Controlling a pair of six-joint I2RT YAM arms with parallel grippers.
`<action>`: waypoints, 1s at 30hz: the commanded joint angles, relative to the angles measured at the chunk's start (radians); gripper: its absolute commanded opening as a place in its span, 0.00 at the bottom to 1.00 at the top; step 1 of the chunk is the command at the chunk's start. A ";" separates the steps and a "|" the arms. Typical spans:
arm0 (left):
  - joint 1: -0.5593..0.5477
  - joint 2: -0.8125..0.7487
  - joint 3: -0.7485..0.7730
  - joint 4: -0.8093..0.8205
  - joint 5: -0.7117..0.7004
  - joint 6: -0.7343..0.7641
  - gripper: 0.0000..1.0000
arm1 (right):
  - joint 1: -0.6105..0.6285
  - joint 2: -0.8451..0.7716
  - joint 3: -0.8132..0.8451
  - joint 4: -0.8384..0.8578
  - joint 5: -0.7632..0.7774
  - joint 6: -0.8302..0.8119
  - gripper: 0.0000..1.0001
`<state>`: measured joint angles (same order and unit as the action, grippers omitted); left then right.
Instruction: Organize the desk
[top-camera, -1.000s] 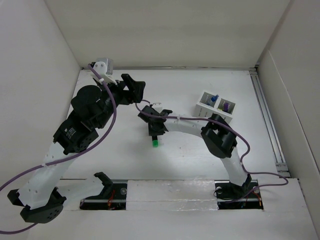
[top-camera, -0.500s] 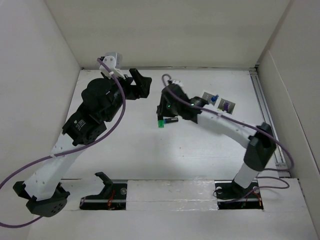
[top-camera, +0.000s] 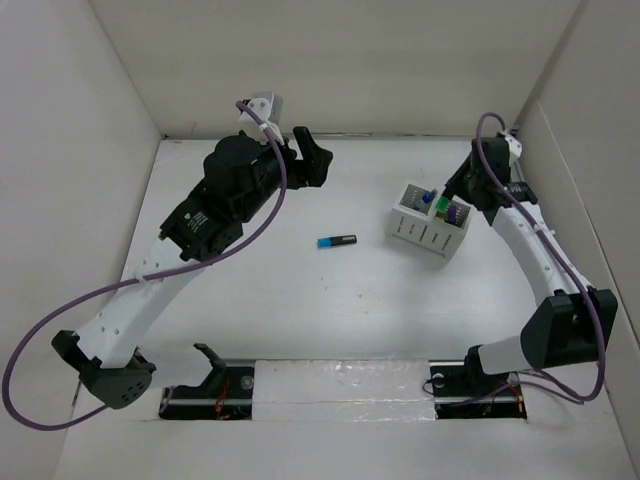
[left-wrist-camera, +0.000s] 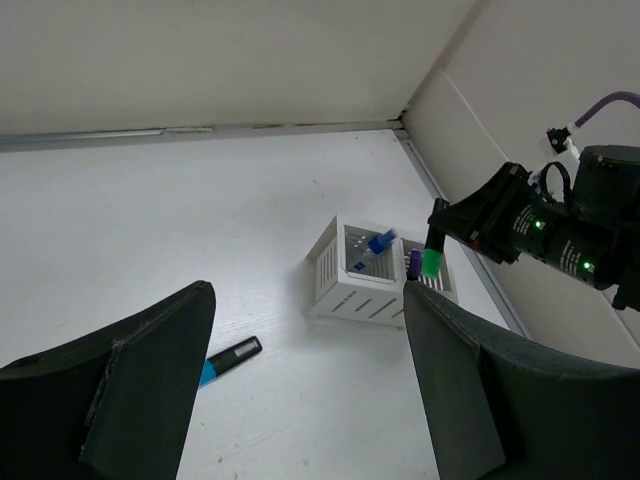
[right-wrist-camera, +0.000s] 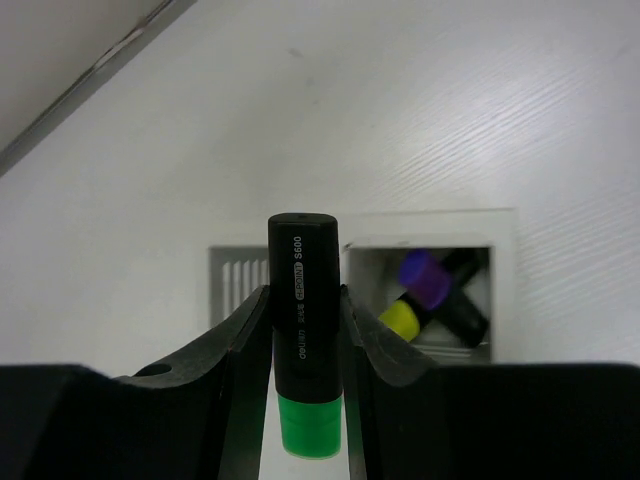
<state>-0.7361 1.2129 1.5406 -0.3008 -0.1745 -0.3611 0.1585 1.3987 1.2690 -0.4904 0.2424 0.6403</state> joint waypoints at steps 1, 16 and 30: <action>-0.002 0.008 0.058 0.060 0.035 -0.006 0.72 | -0.079 0.020 0.013 0.032 0.057 -0.047 0.02; -0.002 0.076 0.102 0.085 0.019 0.045 0.72 | -0.093 0.143 0.027 0.035 0.234 -0.047 0.10; -0.002 -0.026 -0.002 0.052 0.015 -0.004 0.72 | -0.005 0.091 -0.045 0.016 0.270 -0.016 0.51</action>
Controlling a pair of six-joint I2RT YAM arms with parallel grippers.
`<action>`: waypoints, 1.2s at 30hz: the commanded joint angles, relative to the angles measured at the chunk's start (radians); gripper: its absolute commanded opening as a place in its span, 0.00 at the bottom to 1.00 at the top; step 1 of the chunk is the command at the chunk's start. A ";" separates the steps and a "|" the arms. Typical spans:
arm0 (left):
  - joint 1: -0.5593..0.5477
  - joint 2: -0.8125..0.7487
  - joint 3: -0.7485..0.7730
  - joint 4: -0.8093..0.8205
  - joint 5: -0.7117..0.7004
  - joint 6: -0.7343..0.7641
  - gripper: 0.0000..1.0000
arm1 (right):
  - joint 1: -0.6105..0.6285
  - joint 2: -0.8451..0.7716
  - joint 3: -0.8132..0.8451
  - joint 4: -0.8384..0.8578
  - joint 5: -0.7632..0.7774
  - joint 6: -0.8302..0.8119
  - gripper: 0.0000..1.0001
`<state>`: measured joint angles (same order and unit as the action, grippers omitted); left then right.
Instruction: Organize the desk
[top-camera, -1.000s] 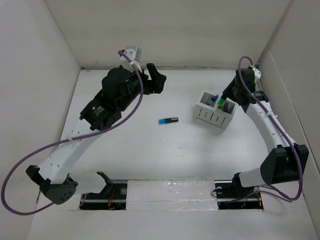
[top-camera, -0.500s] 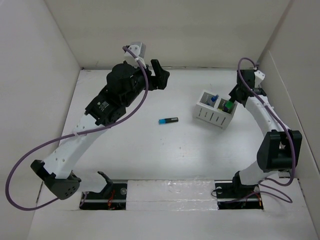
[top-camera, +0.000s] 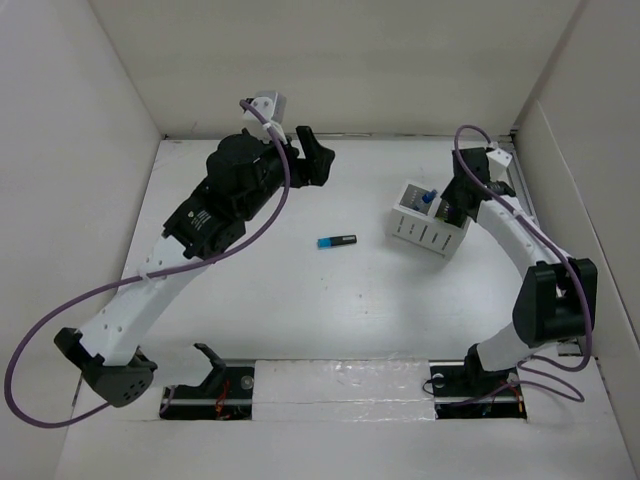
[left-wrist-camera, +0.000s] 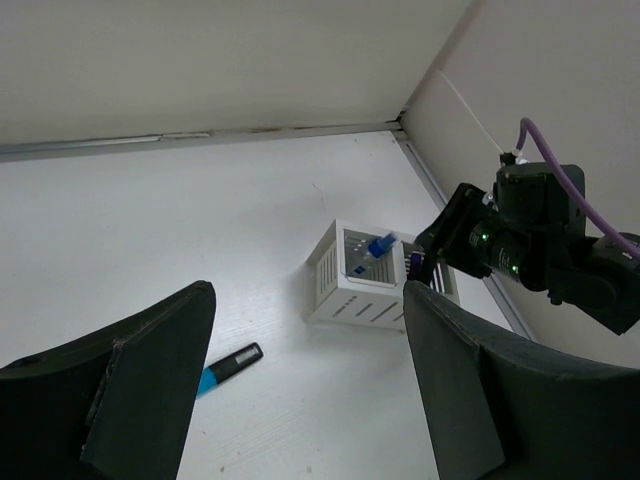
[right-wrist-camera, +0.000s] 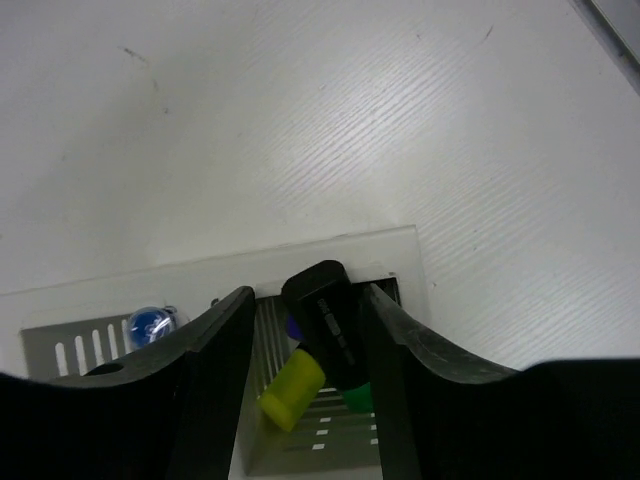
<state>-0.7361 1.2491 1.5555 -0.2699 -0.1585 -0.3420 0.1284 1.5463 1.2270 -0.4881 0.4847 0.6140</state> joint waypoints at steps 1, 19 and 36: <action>-0.002 -0.071 -0.026 0.012 -0.007 -0.031 0.72 | 0.025 -0.064 0.000 0.013 0.026 0.009 0.53; -0.002 -0.097 -0.086 -0.038 0.002 -0.086 0.72 | 0.514 -0.140 -0.144 0.095 -0.115 0.142 0.07; -0.002 -0.223 -0.199 -0.049 -0.013 -0.089 0.72 | 0.531 0.397 0.169 0.048 -0.244 0.299 0.63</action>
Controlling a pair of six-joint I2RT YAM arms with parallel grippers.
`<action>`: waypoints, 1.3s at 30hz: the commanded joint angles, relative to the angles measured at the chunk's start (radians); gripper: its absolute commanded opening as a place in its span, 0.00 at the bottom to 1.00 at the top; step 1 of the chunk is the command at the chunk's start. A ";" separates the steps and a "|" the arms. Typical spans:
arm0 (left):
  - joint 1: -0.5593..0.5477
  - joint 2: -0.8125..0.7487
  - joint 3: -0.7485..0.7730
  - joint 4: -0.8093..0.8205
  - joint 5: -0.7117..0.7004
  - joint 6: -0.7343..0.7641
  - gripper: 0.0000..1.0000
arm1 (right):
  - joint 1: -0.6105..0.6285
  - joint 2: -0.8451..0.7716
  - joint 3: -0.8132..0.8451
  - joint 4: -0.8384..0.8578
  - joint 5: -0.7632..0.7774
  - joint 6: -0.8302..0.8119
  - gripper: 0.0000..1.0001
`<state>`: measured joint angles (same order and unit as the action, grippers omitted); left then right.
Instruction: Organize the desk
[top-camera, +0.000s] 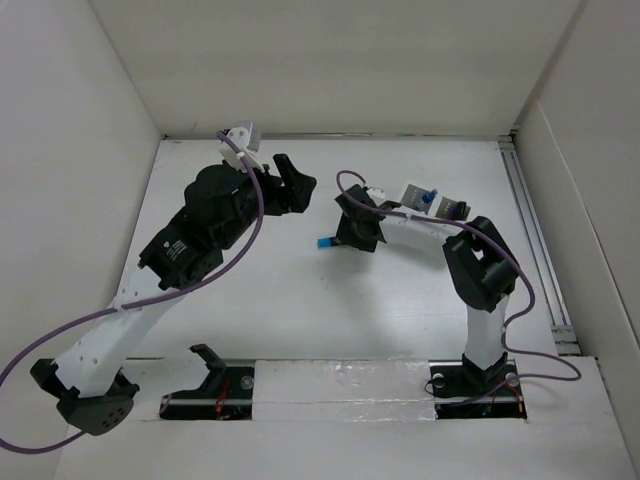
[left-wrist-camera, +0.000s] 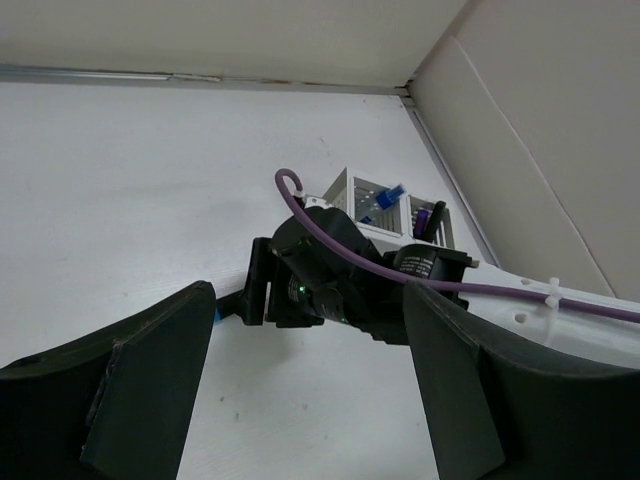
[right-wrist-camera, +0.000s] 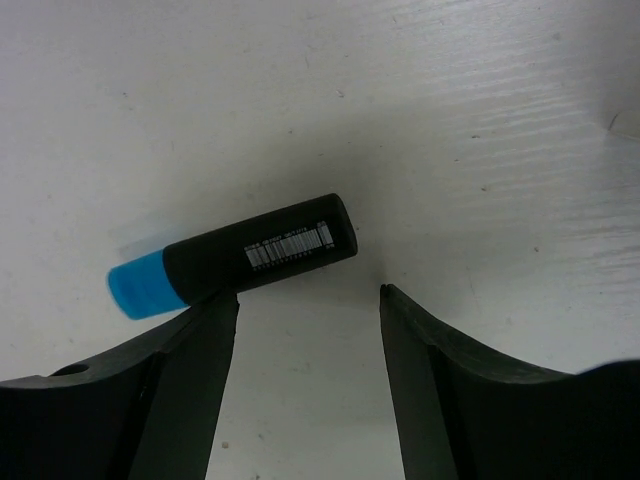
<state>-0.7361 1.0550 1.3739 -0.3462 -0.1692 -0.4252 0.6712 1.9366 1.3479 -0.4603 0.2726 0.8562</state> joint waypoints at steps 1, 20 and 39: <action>-0.002 -0.038 -0.024 0.029 -0.001 -0.007 0.72 | -0.021 0.010 0.048 0.026 -0.038 0.063 0.65; -0.002 -0.056 -0.052 0.039 0.004 0.006 0.72 | -0.021 0.160 0.218 -0.043 -0.013 0.112 0.62; -0.002 -0.046 0.013 0.081 -0.102 0.085 0.74 | -0.002 0.347 0.430 -0.262 0.042 -0.088 0.51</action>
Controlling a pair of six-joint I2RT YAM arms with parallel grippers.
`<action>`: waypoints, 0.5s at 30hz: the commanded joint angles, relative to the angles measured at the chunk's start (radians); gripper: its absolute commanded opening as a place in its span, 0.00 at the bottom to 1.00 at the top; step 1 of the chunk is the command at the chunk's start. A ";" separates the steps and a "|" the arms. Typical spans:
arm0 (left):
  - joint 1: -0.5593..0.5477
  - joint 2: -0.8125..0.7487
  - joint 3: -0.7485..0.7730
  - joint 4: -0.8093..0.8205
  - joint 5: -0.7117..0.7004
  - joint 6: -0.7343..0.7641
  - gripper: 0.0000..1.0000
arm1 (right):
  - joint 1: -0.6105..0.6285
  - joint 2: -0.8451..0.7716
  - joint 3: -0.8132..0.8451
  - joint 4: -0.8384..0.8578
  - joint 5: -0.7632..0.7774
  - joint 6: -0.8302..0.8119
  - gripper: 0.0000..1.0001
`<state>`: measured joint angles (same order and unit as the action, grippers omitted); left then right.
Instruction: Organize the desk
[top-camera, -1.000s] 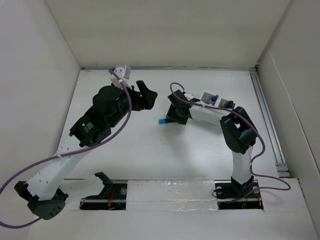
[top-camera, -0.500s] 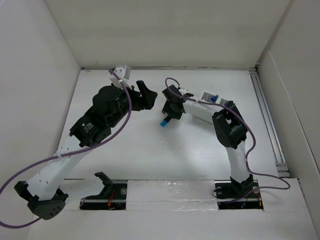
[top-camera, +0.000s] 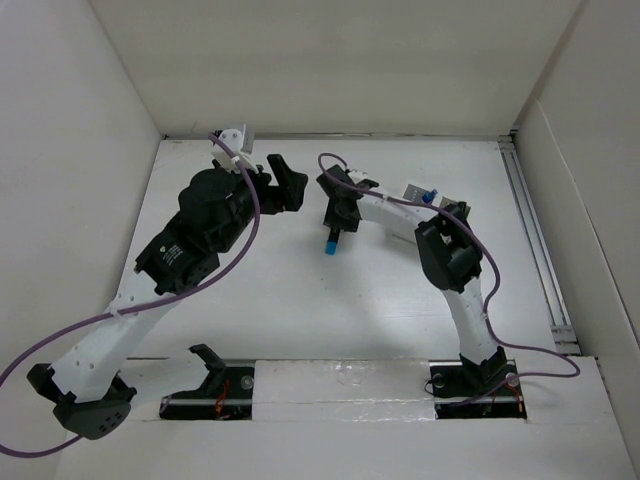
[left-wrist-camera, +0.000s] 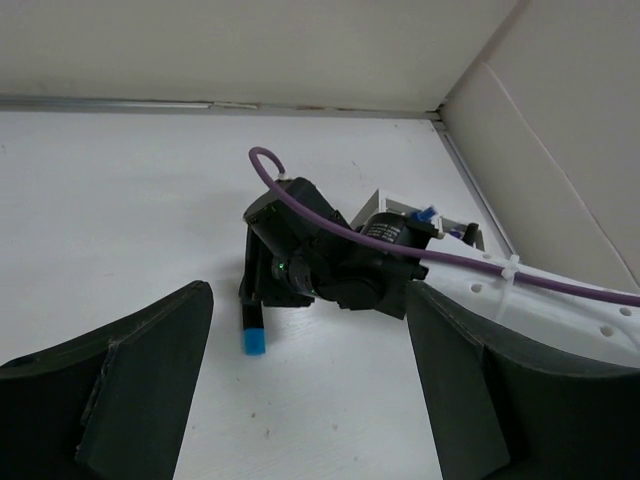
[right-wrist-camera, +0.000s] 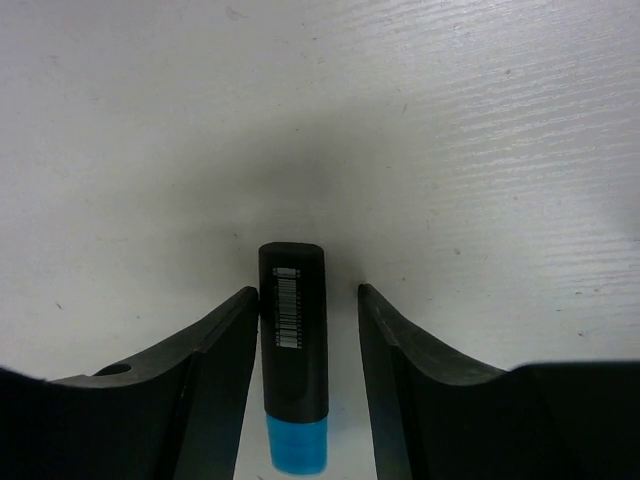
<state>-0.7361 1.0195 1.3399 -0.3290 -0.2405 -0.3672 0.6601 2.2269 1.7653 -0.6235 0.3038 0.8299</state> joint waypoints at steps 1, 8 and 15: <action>-0.002 -0.012 0.045 0.067 -0.033 0.027 0.74 | 0.009 0.060 0.020 -0.111 0.011 -0.069 0.49; -0.002 -0.039 0.027 0.071 -0.049 0.022 0.75 | 0.019 0.028 -0.050 -0.121 0.029 -0.110 0.29; -0.002 -0.042 -0.013 0.077 -0.034 -0.004 0.75 | 0.029 0.044 -0.053 -0.134 -0.014 -0.130 0.15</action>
<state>-0.7361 0.9913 1.3441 -0.3004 -0.2703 -0.3599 0.6720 2.2292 1.7645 -0.6498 0.3214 0.7265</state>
